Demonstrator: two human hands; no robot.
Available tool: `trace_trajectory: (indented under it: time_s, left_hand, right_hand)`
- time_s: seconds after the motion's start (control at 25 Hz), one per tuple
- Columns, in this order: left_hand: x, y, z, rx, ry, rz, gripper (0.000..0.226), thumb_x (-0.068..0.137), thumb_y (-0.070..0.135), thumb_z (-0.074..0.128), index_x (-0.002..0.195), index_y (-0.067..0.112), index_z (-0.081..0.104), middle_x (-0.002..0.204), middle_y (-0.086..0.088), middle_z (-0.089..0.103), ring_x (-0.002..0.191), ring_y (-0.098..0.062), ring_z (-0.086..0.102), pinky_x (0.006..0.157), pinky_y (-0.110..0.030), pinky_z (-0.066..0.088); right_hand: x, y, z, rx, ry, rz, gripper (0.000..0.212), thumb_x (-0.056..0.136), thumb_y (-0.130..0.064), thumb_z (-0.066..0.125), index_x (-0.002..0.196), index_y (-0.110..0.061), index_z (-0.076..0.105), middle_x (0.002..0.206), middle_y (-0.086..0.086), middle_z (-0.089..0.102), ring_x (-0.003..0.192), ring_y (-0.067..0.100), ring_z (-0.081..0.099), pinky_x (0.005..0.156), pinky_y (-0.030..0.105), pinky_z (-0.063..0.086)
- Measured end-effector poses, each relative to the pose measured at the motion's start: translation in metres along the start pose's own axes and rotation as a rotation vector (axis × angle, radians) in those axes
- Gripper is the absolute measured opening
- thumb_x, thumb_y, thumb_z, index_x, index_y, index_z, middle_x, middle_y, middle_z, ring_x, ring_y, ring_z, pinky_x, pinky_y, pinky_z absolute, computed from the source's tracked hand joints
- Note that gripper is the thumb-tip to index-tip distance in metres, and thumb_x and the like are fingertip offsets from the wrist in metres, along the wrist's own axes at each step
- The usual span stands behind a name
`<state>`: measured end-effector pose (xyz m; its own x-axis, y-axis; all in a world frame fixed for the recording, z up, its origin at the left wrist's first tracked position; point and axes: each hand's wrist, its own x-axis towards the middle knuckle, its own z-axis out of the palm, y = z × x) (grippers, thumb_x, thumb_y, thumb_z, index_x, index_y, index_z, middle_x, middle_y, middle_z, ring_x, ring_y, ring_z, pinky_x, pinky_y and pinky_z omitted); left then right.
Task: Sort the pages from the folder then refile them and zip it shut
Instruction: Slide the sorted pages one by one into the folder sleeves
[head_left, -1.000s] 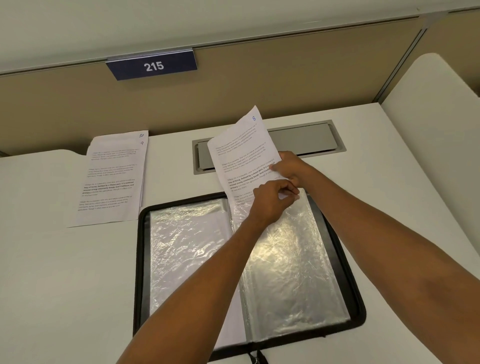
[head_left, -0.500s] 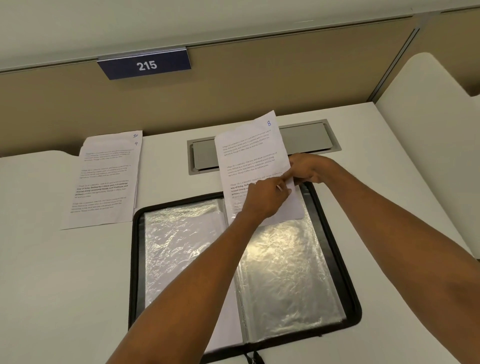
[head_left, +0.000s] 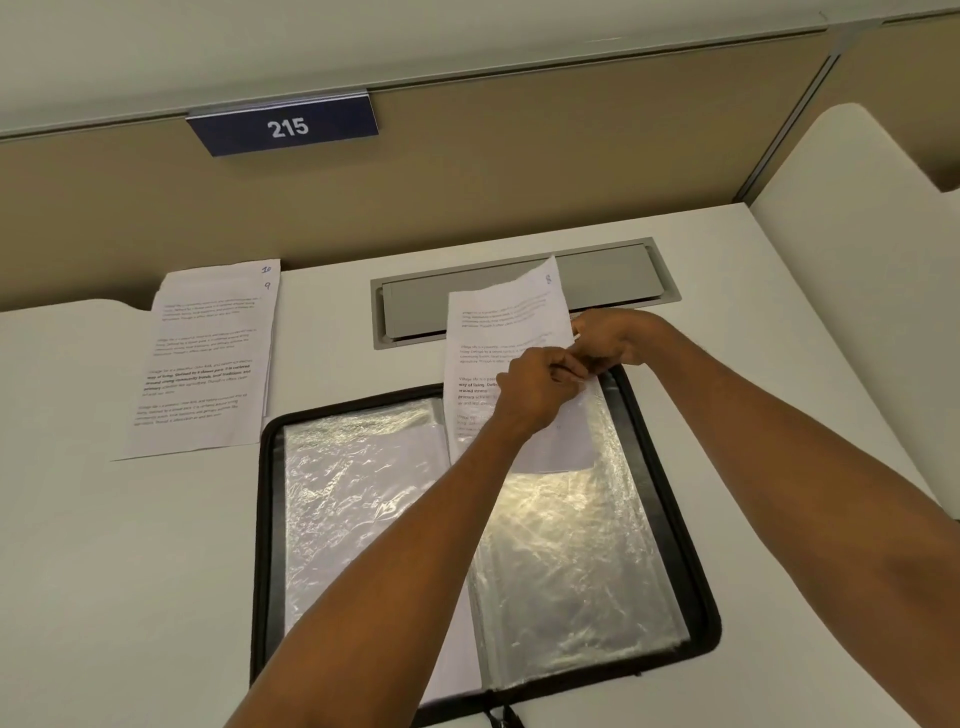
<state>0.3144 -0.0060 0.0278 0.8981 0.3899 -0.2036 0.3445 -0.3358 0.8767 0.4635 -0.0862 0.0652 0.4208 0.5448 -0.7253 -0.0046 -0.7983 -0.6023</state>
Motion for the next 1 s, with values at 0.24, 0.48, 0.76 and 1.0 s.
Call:
trace_trajectory:
  time_s: [0.24, 0.48, 0.76, 1.0]
  left_hand:
    - [-0.005, 0.012, -0.003, 0.608, -0.041, -0.061, 0.041, 0.107, 0.051, 0.043, 0.102, 0.019, 0.069, 0.105, -0.002, 0.072, 0.104, -0.024, 0.062, 0.107, -0.052, 0.027]
    - [0.013, 0.018, 0.004, 0.213, -0.154, -0.307, 0.032, 0.100, 0.040, 0.054, 0.095, 0.015, 0.074, 0.106, -0.004, 0.073, 0.109, -0.030, 0.063, 0.115, -0.058, 0.030]
    - [0.015, 0.016, 0.008, -0.046, -0.059, -0.285, 0.012, 0.084, 0.027, 0.082, 0.074, 0.027, 0.076, 0.088, 0.006, 0.073, 0.098, -0.030, 0.066, 0.105, -0.064, 0.045]
    - [0.013, 0.018, 0.004, -0.068, 0.047, -0.247, 0.014, 0.076, 0.024, 0.090, 0.082, 0.026, 0.078, 0.094, 0.002, 0.077, 0.097, -0.022, 0.068, 0.103, -0.049, 0.046]
  right_hand:
    - [0.005, -0.001, 0.001, 0.133, 0.070, 0.032, 0.033, 0.093, -0.020, 0.075, 0.123, -0.011, 0.066, 0.116, 0.013, 0.074, 0.100, 0.026, 0.073, 0.082, 0.039, 0.062]
    - [0.008, -0.008, 0.002, 0.158, 0.187, -0.072, 0.038, 0.096, -0.007, 0.069, 0.133, -0.006, 0.061, 0.125, 0.009, 0.069, 0.095, 0.019, 0.068, 0.068, 0.029, 0.057]
    - [0.008, -0.009, -0.009, 0.025, 0.046, -0.014, 0.033, 0.093, -0.004, 0.072, 0.124, -0.014, 0.066, 0.118, 0.008, 0.073, 0.105, 0.028, 0.070, 0.087, 0.040, 0.061]
    - [0.010, -0.012, -0.022, 0.107, 0.052, -0.032, 0.030, 0.098, -0.001, 0.064, 0.124, -0.015, 0.060, 0.113, 0.003, 0.070, 0.101, 0.025, 0.068, 0.082, 0.040, 0.058]
